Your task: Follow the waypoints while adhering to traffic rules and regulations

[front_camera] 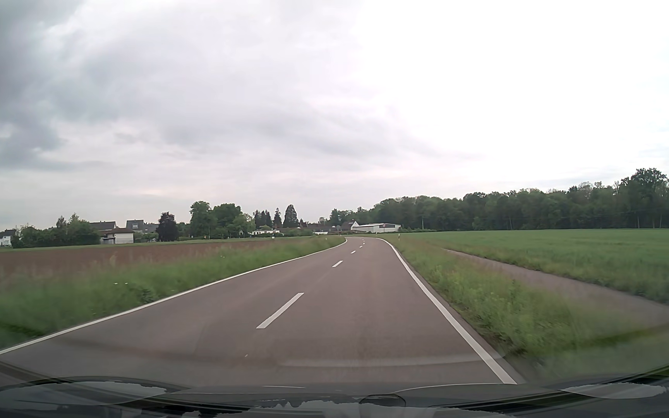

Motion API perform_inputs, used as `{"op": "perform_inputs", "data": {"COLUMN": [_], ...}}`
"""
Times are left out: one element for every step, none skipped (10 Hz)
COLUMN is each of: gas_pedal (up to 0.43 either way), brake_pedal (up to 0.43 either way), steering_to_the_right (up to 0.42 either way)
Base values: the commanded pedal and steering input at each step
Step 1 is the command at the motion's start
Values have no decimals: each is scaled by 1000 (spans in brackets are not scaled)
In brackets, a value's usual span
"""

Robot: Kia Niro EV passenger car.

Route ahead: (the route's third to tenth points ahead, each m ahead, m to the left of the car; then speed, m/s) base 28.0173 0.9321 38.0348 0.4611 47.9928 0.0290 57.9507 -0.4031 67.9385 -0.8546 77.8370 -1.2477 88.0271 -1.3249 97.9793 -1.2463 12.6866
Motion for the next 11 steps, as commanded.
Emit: {"op": "perform_inputs", "data": {"gas_pedal": [59,59,59,59,59,59,59,59,59,59,59], "brake_pedal": [0,0,0,0,0,0,0,0,0,0,0], "steering_to_the_right": [23,20,16,15,15,15,15,15,15,14,15]}}
